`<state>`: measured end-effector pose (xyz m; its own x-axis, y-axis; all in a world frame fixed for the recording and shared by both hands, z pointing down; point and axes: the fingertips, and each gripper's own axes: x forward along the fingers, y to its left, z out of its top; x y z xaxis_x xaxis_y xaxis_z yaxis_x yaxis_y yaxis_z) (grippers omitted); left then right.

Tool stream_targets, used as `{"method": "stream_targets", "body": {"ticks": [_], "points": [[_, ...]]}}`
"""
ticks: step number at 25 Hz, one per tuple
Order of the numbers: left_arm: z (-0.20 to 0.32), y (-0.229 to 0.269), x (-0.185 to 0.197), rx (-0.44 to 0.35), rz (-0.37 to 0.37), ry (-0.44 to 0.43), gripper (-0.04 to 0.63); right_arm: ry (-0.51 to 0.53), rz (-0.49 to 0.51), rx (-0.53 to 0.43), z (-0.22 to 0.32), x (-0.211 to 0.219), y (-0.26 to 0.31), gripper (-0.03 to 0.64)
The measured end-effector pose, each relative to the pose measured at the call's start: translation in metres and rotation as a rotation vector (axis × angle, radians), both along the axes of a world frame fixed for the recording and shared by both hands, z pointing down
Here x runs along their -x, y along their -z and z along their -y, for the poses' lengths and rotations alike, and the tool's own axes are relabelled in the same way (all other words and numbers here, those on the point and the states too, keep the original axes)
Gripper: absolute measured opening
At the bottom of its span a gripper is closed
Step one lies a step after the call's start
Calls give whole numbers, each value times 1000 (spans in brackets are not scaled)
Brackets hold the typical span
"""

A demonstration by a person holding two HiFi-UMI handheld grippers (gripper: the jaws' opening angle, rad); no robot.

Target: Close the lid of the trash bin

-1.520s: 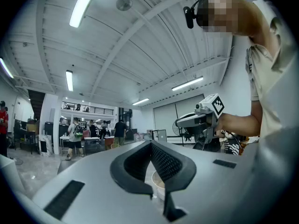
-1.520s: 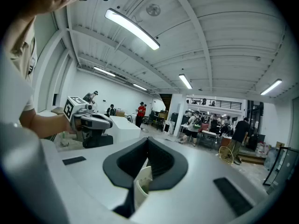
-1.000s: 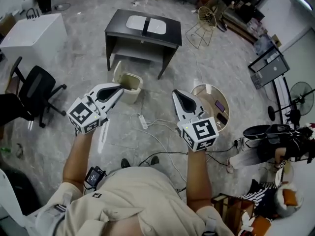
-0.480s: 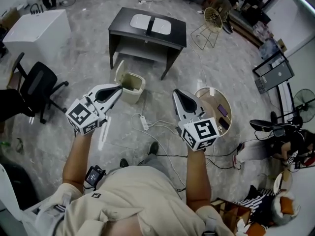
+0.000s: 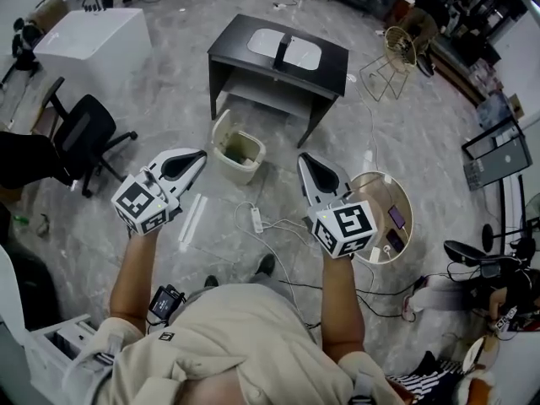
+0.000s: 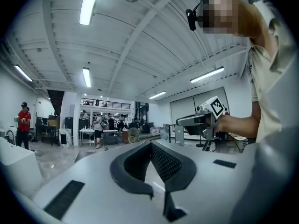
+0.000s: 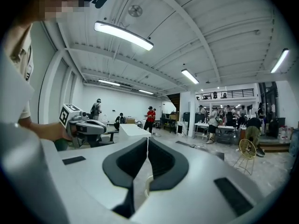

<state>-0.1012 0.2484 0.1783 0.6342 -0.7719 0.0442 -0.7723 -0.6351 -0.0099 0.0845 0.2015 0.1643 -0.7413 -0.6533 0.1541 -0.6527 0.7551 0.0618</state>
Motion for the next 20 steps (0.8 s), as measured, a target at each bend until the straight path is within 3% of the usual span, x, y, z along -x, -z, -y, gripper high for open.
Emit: {"method": "stream_targets", "body": {"ticks": [20], "points": [[82,1,-65,45,61,223,15,226,66,44,127,-47,-9,26]]}}
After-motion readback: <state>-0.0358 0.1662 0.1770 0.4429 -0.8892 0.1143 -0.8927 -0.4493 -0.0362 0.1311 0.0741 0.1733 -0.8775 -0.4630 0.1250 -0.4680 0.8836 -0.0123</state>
